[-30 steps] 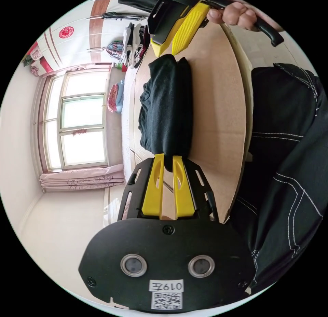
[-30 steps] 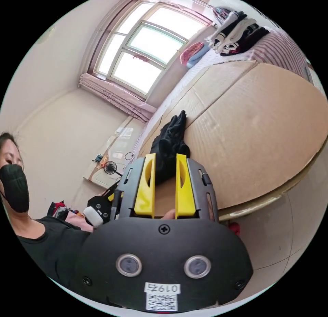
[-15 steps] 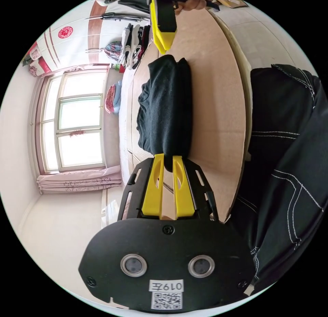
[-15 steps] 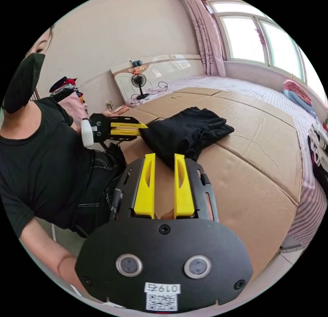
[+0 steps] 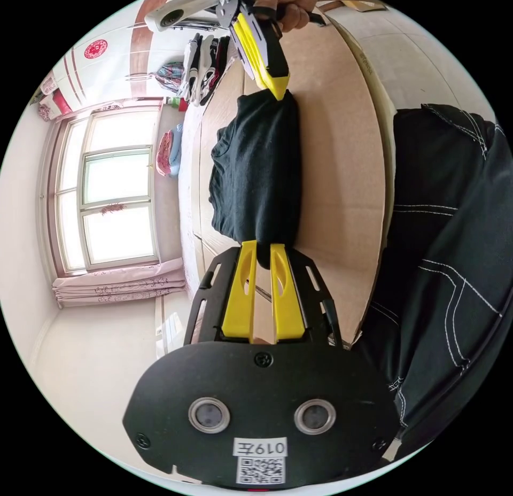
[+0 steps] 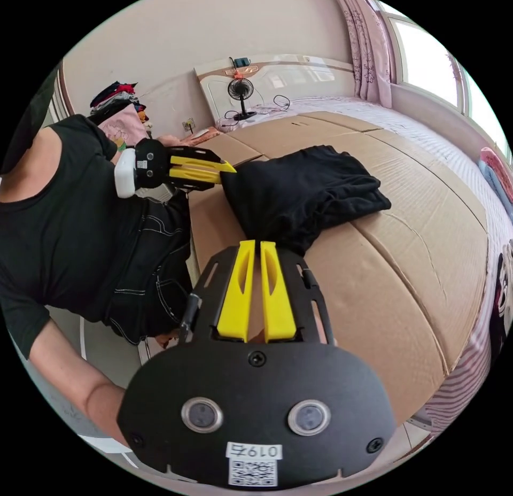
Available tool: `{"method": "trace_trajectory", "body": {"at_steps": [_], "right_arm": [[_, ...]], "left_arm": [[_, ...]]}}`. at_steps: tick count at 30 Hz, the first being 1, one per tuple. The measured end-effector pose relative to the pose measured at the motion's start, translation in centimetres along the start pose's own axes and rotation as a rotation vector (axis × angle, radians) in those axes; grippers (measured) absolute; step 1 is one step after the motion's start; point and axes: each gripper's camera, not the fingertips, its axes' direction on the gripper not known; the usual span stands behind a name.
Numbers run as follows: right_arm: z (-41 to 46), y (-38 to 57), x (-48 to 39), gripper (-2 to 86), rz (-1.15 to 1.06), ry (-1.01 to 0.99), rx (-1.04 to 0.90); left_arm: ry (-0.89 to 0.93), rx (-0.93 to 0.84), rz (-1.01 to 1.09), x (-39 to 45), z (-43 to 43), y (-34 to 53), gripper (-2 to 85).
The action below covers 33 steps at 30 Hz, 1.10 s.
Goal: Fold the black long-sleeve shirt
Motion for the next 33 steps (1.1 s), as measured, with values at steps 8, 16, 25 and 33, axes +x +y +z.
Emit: {"method": "trace_trajectory", "body": {"at_steps": [8,16,25,33], "right_arm": [[-2.0,-4.2,3.8,-0.1,0.047,-0.077,-0.177],[-6.2,-6.6,1.3,5.0,0.128,-0.041,-0.083],[-14.7,-12.9,-12.0,3.9,0.067,0.194,0.253],[-4.9,-23.5,-27.7,7.6,-0.26,0.694,0.105]], "left_arm": [[-0.022,-0.011,0.083,0.7,0.5,0.8,0.8],[-0.045,0.002,-0.034,0.9,0.7,1.9,0.6],[-0.117,0.007,-0.105,2.2,0.9,3.0,0.6],[-0.078,0.039,-0.113,1.2,1.1,4.1,0.6]]}}
